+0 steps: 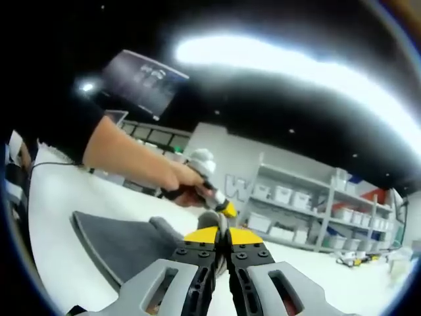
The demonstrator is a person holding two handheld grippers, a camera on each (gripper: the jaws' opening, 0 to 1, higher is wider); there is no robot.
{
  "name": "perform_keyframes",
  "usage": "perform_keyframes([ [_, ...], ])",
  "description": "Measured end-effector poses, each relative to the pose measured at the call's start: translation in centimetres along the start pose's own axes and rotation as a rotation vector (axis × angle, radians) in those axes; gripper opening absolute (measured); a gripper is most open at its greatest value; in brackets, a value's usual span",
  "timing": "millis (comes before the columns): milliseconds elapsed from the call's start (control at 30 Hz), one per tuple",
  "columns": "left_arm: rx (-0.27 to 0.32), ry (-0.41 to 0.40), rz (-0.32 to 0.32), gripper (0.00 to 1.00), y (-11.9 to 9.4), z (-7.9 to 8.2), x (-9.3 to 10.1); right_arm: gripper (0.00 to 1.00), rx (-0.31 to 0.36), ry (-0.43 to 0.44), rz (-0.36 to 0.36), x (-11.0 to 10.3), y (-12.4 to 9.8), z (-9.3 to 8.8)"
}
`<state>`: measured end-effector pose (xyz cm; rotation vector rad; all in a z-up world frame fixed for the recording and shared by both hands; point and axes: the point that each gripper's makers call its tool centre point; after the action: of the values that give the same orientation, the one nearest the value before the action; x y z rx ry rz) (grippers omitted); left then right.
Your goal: Open the folded towel by lifting each exposed corner and separating the folded layers until the towel lies flat within the target outline without major curled edges
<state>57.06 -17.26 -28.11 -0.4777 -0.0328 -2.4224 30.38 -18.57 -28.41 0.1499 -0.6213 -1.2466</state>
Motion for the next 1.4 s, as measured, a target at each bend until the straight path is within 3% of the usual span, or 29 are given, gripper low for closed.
perform_keyframes([
  [833, -0.058, 0.01, 0.02, 0.04, 4.0, -2.6, 0.6, 0.0, -0.053, 0.034, -0.04, 1.7, -1.7, -2.6],
  [900, -0.062, 0.014, 0.022, 0.04, 3.8, -3.3, 1.3, 0.0, -0.059, 0.037, -0.039, 1.8, -1.8, -2.8],
  [1133, -0.078, 0.021, 0.034, 0.04, 4.6, -4.4, 1.1, 0.0, -0.083, 0.044, -0.041, 2.1, -2.4, -3.8],
  [1400, -0.108, 0.045, 0.039, 0.04, 5.7, -5.9, 1.3, 0.0, -0.161, 0.027, -0.041, 2.7, -3.0, -5.1],
])
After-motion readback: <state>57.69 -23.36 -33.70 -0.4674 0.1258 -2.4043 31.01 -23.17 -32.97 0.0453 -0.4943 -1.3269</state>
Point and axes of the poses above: the point that each gripper's makers call its tool centre point, and the gripper's own axes: y roughly forward along the fingers, x roughly to its right, z roughly out of its top, and after that the axes turned 10 degrees about x, right-handed
